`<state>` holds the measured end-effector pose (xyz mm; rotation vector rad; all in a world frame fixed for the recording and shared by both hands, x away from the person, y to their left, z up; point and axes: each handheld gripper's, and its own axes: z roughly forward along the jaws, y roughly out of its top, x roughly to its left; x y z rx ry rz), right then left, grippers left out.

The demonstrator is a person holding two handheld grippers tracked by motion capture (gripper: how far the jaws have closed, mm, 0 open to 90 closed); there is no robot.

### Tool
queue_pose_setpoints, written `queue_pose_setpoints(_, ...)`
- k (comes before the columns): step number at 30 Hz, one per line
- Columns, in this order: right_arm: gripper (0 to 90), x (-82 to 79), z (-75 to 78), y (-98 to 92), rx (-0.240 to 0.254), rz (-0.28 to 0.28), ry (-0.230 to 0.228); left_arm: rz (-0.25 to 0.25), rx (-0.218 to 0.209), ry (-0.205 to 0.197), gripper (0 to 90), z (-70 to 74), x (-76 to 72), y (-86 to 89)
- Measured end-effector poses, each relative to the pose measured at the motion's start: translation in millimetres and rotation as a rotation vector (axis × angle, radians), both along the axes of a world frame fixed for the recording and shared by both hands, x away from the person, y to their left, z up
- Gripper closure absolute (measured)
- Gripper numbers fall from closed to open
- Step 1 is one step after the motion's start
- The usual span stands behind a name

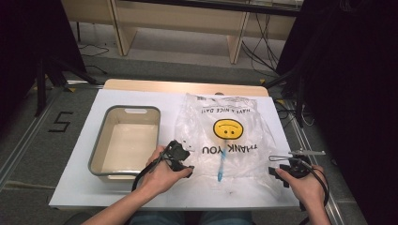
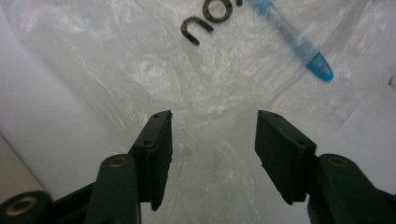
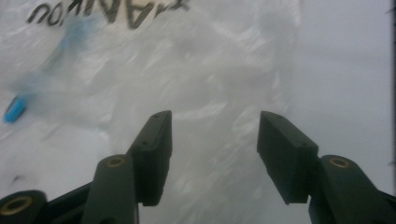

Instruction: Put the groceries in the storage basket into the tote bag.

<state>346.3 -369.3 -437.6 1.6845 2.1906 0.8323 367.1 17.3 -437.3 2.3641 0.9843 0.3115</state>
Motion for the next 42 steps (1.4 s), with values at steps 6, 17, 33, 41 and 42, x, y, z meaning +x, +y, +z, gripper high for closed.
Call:
queue_pose_setpoints(6, 45.2, -10.4, -12.9, 5.4, -0.036, 0.067, 0.090, -0.021, 0.041, 0.049, 60.1, -13.6, -0.2, -2.8)
queue_pose_setpoints(17, 76.1, -11.3, -18.8, 11.1, -0.179, 0.126, 0.143, -0.022, 0.096, 0.098, 78.1, -24.4, 1.5, -2.8)
queue_pose_setpoints(33, 90.0, 6.3, -19.9, 4.2, -0.241, 0.061, 0.050, 0.006, 0.055, 0.087, 89.6, -24.6, 7.1, -6.8)
queue_pose_setpoints(41, 90.0, 10.8, -12.8, 0.3, -0.246, 0.024, -0.028, 0.011, 0.013, 0.073, 89.5, -20.2, 6.3, -7.9)
queue_pose_setpoints(42, 90.0, 11.4, -12.6, -1.0, -0.248, 0.019, -0.035, 0.016, 0.000, 0.070, 89.5, -19.9, 6.7, -7.6)
